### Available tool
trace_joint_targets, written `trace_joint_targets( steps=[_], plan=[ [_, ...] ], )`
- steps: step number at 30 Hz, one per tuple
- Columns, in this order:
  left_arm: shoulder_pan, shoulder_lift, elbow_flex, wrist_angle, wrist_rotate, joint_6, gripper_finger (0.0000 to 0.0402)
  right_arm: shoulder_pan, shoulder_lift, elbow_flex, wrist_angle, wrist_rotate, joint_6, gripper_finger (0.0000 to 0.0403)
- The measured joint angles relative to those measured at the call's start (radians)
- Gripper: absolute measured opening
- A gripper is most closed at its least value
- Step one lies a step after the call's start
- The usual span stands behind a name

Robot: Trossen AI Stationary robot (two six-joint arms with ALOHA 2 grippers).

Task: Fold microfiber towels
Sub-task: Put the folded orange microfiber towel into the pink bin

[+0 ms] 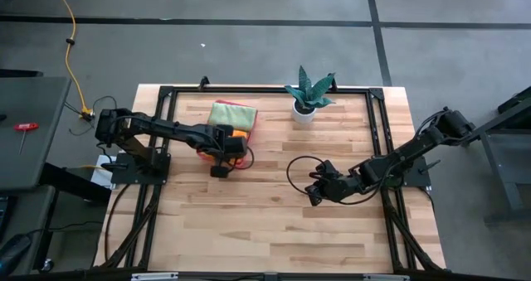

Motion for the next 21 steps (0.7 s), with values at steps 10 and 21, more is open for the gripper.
trace_joint_targets(
  steps=[10,21],
  plan=[
    [0.004,0.000,0.000,0.000,-0.081,0.072,0.0049,-0.002,0.000,0.000,-0.006,0.000,0.000,0.0000],
    [0.020,0.002,0.119,-0.138,-0.070,0.074,0.0195,-0.002,0.000,0.000,-0.006,0.000,-0.005,0.0000]
  ],
)
